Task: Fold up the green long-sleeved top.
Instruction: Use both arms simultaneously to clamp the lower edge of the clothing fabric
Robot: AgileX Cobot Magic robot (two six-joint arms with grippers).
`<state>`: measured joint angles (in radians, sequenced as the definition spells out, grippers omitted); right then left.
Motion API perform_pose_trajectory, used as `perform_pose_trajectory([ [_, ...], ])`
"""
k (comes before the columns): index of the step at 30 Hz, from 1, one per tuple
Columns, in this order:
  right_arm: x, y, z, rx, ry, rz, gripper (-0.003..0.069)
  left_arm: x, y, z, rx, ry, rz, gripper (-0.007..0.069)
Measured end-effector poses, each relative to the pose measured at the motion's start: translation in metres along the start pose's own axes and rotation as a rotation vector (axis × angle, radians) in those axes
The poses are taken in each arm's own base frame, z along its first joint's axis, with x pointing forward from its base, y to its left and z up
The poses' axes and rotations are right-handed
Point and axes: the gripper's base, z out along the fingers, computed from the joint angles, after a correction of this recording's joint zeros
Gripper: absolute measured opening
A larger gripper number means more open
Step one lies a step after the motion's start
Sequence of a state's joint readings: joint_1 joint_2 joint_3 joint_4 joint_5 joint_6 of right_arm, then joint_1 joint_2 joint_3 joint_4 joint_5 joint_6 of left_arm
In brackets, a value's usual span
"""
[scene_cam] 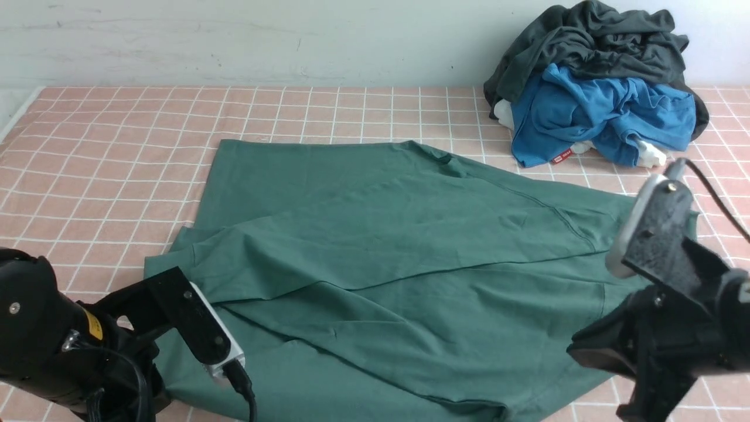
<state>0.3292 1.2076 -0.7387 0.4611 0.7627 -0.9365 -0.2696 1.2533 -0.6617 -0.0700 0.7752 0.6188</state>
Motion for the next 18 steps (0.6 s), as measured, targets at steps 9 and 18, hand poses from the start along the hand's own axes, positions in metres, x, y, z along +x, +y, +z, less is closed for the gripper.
perform_pose_trajectory([
  [9, 0.016, -0.045, 0.062, 0.039, 0.403, -0.387, 0.0396, 0.000, -0.002, -0.001, 0.016, -0.006, -0.060, 0.0006],
  [18, 0.035, -0.059, 0.106, 0.016, 0.538, -0.544, 0.0298, -0.001, -0.003, -0.001, 0.032, -0.016, -0.080, 0.0006],
])
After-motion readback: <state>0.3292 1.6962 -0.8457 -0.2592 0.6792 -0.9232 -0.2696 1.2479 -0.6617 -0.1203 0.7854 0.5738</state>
